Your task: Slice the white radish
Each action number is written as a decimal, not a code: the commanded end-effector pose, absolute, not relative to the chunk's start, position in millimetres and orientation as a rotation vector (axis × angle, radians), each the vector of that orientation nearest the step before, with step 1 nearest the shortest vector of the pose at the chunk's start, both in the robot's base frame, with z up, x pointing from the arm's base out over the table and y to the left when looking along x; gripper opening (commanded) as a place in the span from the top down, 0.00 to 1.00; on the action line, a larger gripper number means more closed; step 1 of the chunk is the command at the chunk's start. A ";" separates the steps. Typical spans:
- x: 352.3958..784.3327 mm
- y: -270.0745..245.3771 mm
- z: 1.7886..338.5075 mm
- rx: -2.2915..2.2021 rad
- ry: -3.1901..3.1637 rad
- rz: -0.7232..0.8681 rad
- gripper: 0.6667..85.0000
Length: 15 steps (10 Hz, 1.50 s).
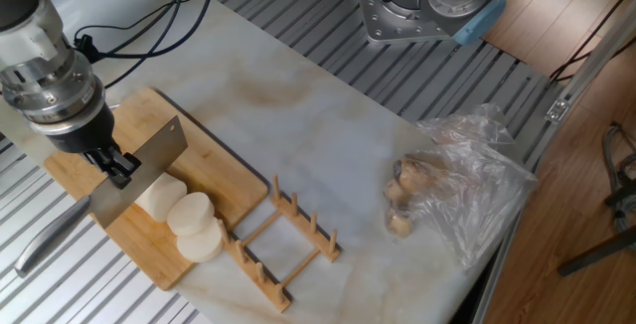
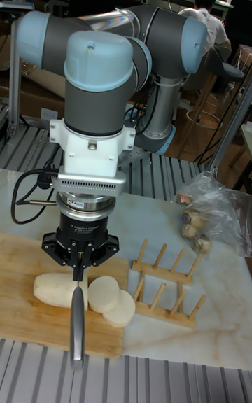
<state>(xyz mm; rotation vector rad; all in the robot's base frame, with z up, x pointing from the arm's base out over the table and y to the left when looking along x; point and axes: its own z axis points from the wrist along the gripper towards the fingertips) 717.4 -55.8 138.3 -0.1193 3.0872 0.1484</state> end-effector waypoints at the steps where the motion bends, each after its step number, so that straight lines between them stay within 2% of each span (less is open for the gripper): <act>1: 718.7 -49.8 138.6 -0.113 3.082 0.176 0.99; 15: 721.4 -44.1 131.9 -0.112 3.085 0.165 0.99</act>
